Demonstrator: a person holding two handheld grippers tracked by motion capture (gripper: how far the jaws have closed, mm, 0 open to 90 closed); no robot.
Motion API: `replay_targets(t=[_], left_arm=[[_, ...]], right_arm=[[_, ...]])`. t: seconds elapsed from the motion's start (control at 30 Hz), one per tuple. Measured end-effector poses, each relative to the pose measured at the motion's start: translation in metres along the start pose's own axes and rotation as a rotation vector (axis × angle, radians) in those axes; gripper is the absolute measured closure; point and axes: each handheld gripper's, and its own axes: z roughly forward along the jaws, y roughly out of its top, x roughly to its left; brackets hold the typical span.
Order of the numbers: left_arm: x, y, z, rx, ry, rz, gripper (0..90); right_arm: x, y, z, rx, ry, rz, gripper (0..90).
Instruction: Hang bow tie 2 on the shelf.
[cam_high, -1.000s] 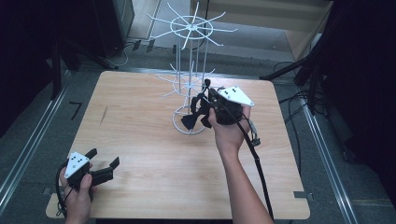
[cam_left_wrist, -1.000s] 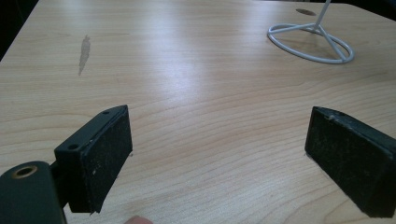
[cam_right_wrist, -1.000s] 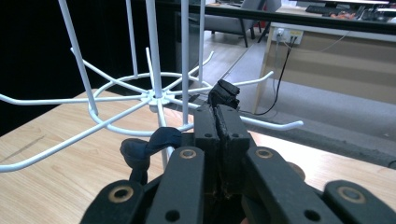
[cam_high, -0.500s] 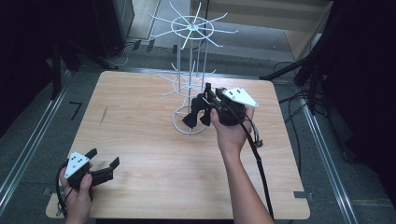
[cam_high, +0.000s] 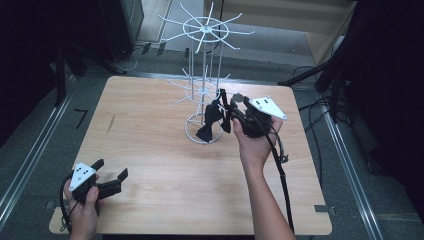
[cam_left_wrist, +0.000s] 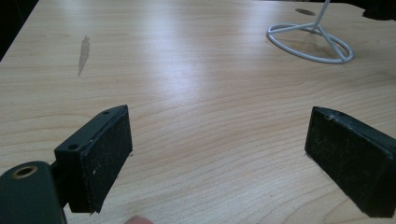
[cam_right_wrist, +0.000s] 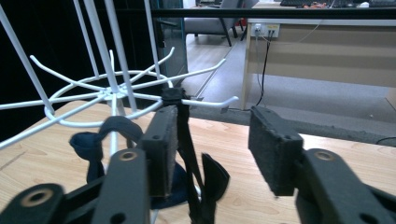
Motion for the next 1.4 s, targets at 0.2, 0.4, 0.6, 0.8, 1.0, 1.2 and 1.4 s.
replay_targets(t=[0.2, 0.4, 0.6, 0.8, 1.0, 1.2, 1.4], left_arm=[[0.0, 0.0, 0.0, -0.001, -0.001, 0.001, 8.2], [0.0, 0.0, 0.0, -0.001, -0.001, 0.002, 8.2], [0.0, 0.0, 0.0, 0.0, 0.0, 0.003, 8.2], [0.0, 0.0, 0.0, -0.001, 0.0, 0.003, 8.2], [-0.001, 0.0, 0.0, -0.001, 0.002, 0.003, 8.2], [-0.001, 0.0, 0.0, 0.0, 0.006, 0.005, 8.2], [-0.001, 0.0, 0.0, -0.001, 0.003, 0.004, 8.2]], right_arm=[[-0.008, -0.004, -0.005, -0.002, 0.005, 0.007, 33.8], [-0.016, -0.008, -0.011, 0.011, 0.005, -0.005, 14.9], [-0.027, -0.014, -0.019, 0.021, 0.015, -0.003, 10.7], [-0.036, -0.022, -0.027, 0.019, 0.004, -0.008, 10.5], [-0.047, -0.031, -0.035, 0.023, -0.003, -0.002, 10.5], [-0.058, -0.041, -0.043, 0.025, -0.008, 0.003, 10.6], [-0.067, -0.052, -0.05, 0.03, -0.052, -0.002, 8.9]])
